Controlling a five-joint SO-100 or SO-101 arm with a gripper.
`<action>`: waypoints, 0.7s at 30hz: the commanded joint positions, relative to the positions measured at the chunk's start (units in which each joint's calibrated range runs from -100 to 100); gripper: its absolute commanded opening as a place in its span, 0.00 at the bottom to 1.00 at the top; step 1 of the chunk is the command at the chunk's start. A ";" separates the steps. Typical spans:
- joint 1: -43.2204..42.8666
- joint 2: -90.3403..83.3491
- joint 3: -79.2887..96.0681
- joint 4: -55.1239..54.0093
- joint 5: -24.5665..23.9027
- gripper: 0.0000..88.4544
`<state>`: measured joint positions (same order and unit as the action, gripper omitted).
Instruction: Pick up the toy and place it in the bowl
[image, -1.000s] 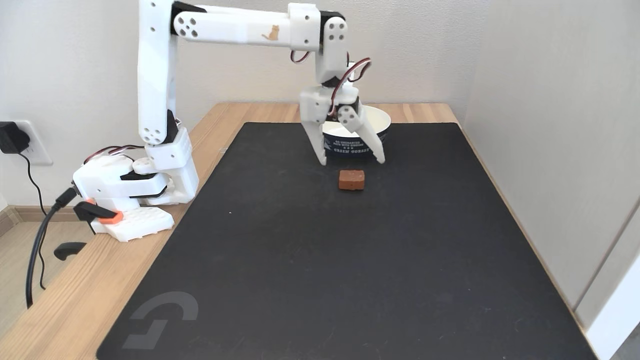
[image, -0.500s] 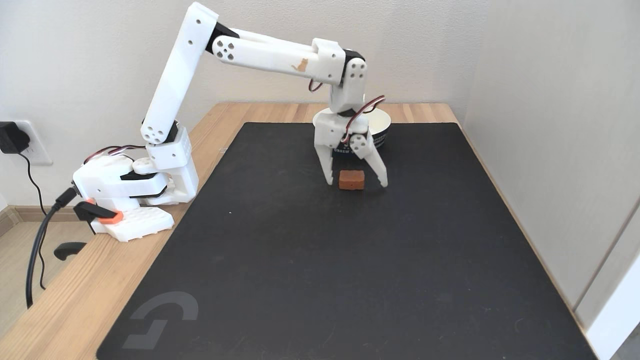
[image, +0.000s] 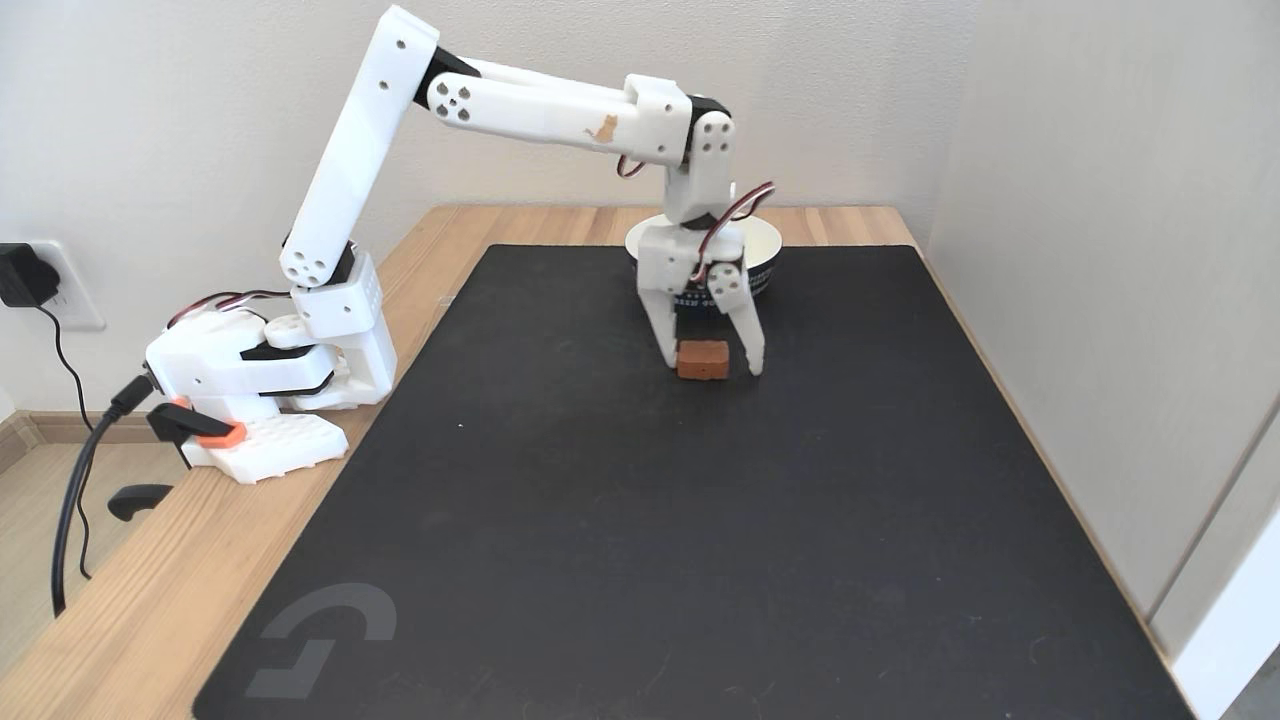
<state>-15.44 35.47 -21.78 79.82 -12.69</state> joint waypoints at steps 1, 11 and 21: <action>-0.16 0.00 -0.17 -1.25 0.42 0.03; -2.50 -0.83 -10.09 -3.70 0.37 0.03; -13.46 -14.50 -15.85 -13.44 0.01 0.03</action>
<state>-25.51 27.73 -40.67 73.49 -12.48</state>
